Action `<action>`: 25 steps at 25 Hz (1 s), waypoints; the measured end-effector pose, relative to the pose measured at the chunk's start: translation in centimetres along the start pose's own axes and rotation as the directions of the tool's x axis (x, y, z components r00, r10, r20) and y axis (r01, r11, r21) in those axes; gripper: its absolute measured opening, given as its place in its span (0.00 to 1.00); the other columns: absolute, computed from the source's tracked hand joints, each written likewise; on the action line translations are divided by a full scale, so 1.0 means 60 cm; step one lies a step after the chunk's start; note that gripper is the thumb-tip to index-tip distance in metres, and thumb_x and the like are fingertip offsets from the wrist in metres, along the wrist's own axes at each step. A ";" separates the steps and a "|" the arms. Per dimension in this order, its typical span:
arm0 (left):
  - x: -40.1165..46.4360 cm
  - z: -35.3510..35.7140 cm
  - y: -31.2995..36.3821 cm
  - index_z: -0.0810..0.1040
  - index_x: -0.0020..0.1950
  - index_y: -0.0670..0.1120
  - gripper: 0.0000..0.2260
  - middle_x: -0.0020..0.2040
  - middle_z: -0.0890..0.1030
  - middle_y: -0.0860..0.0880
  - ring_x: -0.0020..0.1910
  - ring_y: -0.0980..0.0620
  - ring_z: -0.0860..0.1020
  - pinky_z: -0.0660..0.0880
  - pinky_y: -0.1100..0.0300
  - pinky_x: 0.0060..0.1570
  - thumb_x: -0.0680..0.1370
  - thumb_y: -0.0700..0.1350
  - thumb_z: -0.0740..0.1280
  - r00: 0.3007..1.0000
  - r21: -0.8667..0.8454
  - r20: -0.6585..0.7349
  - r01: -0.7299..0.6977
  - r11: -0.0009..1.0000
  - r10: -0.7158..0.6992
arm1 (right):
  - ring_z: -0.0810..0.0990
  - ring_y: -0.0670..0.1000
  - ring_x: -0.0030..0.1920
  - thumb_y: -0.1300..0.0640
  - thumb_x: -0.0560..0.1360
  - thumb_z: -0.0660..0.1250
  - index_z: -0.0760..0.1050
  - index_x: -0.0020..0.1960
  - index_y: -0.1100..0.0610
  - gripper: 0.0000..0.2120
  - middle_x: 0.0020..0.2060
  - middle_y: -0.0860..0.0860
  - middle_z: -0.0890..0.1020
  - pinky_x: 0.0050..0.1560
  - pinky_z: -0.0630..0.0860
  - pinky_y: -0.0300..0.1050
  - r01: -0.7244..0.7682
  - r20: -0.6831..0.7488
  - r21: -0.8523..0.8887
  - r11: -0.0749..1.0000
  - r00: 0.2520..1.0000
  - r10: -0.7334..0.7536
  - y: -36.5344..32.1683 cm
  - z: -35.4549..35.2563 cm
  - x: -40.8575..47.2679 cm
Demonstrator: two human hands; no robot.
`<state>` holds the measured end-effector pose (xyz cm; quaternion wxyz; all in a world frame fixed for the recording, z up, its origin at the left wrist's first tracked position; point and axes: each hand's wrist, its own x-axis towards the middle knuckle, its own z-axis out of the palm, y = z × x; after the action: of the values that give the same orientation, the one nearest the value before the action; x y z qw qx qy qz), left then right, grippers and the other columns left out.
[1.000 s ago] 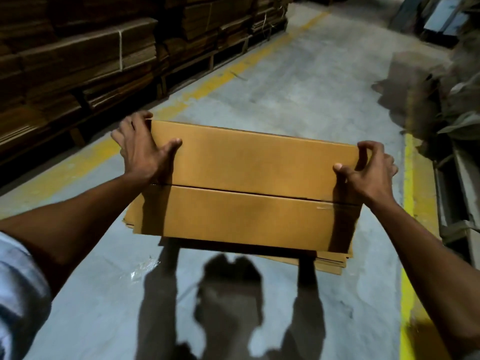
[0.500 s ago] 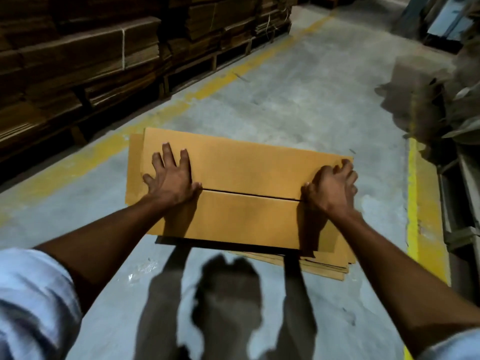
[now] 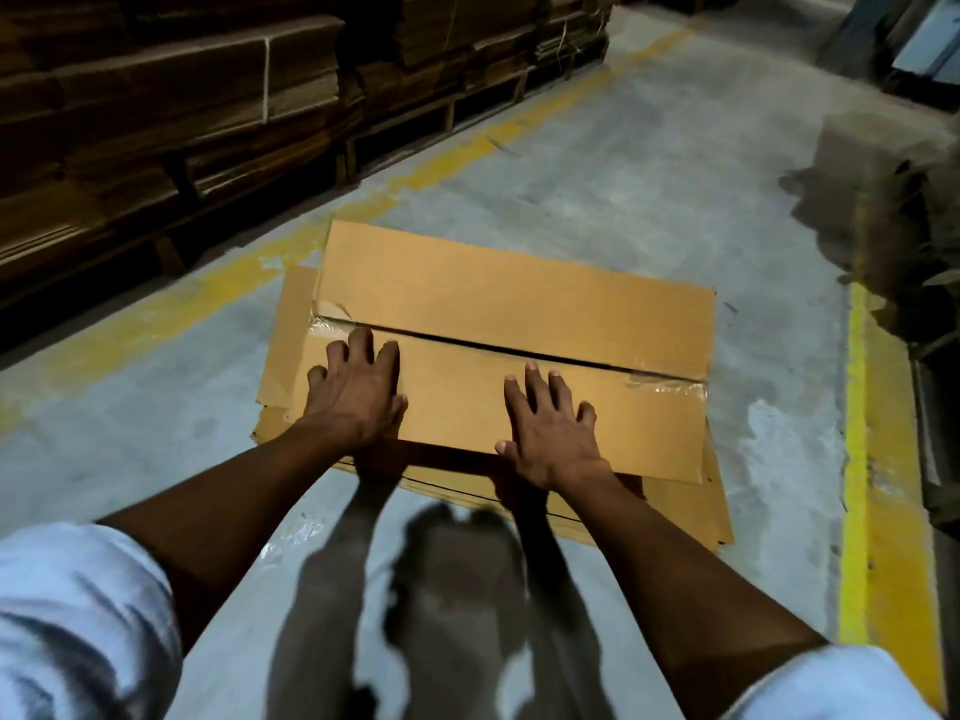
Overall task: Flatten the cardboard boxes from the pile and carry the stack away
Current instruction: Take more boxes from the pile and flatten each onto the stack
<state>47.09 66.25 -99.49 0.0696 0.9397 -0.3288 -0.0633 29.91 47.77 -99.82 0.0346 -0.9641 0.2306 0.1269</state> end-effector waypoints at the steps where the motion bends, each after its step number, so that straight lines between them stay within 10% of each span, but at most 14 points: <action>1: 0.001 0.000 0.000 0.59 0.75 0.54 0.31 0.74 0.55 0.41 0.69 0.36 0.60 0.68 0.36 0.63 0.76 0.58 0.68 0.999 0.010 -0.055 0.002 1.000 -0.001 | 0.38 0.60 0.80 0.40 0.78 0.65 0.40 0.80 0.48 0.43 0.81 0.51 0.38 0.73 0.54 0.72 -0.009 -0.009 -0.003 1.000 1.000 0.009 -0.003 0.003 -0.003; 7: 0.009 0.010 -0.039 0.39 0.80 0.60 0.36 0.79 0.34 0.40 0.78 0.33 0.45 0.54 0.33 0.71 0.79 0.69 0.52 0.997 0.243 -0.076 0.048 0.969 -0.030 | 0.38 0.61 0.80 0.41 0.78 0.66 0.39 0.81 0.48 0.44 0.81 0.51 0.38 0.73 0.54 0.70 -0.016 -0.022 -0.025 1.000 1.000 0.016 -0.006 0.007 -0.015; 13: -0.018 0.008 -0.074 0.53 0.80 0.45 0.38 0.72 0.62 0.37 0.64 0.35 0.66 0.72 0.41 0.55 0.78 0.65 0.60 0.985 0.238 -0.173 0.055 0.970 -0.014 | 0.38 0.61 0.80 0.40 0.78 0.66 0.37 0.81 0.48 0.46 0.80 0.51 0.37 0.74 0.54 0.70 -0.020 -0.017 -0.059 0.998 1.000 0.019 -0.010 0.018 -0.036; 19: -0.011 -0.017 -0.085 0.68 0.59 0.42 0.16 0.56 0.73 0.38 0.55 0.35 0.72 0.76 0.41 0.45 0.81 0.54 0.63 0.970 0.057 -0.240 -0.030 0.998 0.043 | 0.52 0.62 0.77 0.41 0.77 0.65 0.46 0.79 0.49 0.39 0.79 0.55 0.51 0.69 0.63 0.67 -0.048 -0.158 -0.093 0.995 0.987 0.033 -0.027 0.030 -0.061; 25: 0.015 -0.013 -0.069 0.69 0.57 0.42 0.08 0.54 0.77 0.37 0.56 0.35 0.73 0.73 0.44 0.47 0.82 0.44 0.63 0.902 -0.344 -0.335 0.153 0.927 -0.273 | 0.62 0.61 0.67 0.39 0.76 0.64 0.45 0.79 0.47 0.41 0.68 0.58 0.63 0.63 0.66 0.65 -0.051 -0.227 -0.129 0.990 0.974 0.020 -0.050 0.013 -0.054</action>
<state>50.44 68.99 -99.52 0.2702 0.9421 -0.1892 0.0602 28.33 51.93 -99.70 -0.0586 -0.9681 0.2412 0.0326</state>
